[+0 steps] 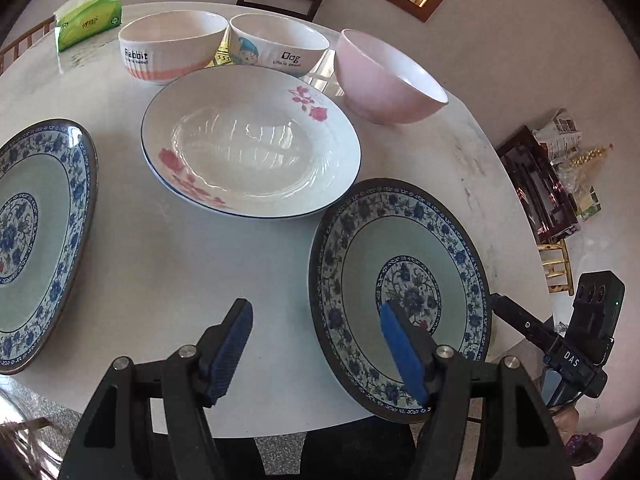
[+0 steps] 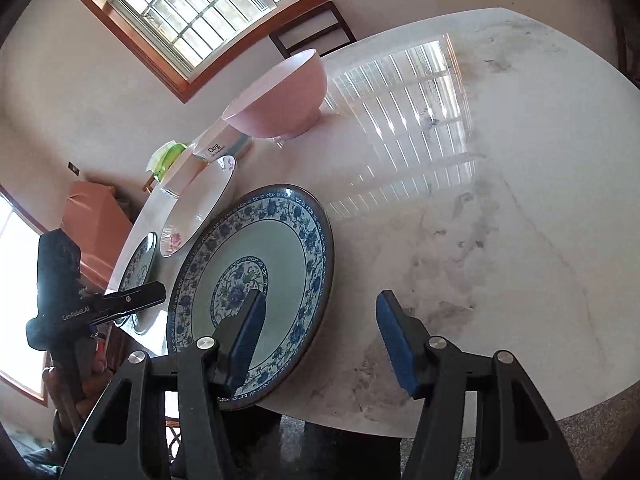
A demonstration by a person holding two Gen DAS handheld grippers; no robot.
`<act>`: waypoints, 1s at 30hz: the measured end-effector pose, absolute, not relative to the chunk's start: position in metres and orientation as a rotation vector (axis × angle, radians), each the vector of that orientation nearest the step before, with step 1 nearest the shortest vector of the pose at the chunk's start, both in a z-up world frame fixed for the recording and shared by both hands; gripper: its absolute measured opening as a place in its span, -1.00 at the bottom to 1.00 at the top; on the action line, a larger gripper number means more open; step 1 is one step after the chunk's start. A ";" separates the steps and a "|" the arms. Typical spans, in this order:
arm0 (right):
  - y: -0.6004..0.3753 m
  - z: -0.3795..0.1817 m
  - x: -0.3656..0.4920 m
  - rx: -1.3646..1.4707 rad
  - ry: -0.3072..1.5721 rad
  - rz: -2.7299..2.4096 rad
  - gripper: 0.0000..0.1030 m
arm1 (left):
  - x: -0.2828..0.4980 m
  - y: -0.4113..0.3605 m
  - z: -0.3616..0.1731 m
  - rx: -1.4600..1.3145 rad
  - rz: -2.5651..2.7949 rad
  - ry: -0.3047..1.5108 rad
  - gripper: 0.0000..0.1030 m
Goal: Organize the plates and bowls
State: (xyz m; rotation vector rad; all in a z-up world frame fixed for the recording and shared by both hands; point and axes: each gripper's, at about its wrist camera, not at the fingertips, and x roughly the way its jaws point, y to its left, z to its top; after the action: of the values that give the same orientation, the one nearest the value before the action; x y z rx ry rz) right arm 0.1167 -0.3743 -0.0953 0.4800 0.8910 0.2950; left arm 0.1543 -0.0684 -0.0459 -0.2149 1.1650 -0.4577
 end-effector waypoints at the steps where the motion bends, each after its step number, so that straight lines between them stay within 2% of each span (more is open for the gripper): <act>1: -0.373 -0.097 0.119 0.481 0.896 0.302 0.06 | 0.154 -0.070 -0.047 -0.207 -0.458 1.174 0.33; 11: -0.368 -0.105 0.135 0.525 0.934 0.376 -0.10 | 0.159 -0.070 -0.057 -0.292 -0.477 1.230 0.33; 16: -0.367 -0.110 0.139 0.547 0.949 0.388 -0.40 | 0.153 -0.085 -0.054 -0.225 -0.500 1.238 0.28; 18: -0.365 -0.110 0.136 0.520 0.948 0.375 -0.52 | 0.149 -0.091 -0.053 -0.212 -0.501 1.231 0.12; 19: -0.365 -0.111 0.134 0.512 0.945 0.370 -0.60 | 0.146 -0.095 -0.052 -0.168 -0.454 1.215 -0.13; 21: -0.366 -0.112 0.131 0.493 0.932 0.354 -0.69 | 0.143 -0.100 -0.052 -0.078 -0.390 1.177 -0.44; 30: -0.374 -0.111 0.099 0.549 0.897 0.321 -0.71 | 0.130 -0.100 -0.051 -0.096 -0.413 1.141 -0.47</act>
State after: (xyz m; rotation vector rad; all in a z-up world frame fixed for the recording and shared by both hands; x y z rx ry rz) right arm 0.0993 -0.3744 -0.1111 0.5486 0.8973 0.3209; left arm 0.1302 -0.0996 -0.0509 -0.0957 1.1407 -0.4127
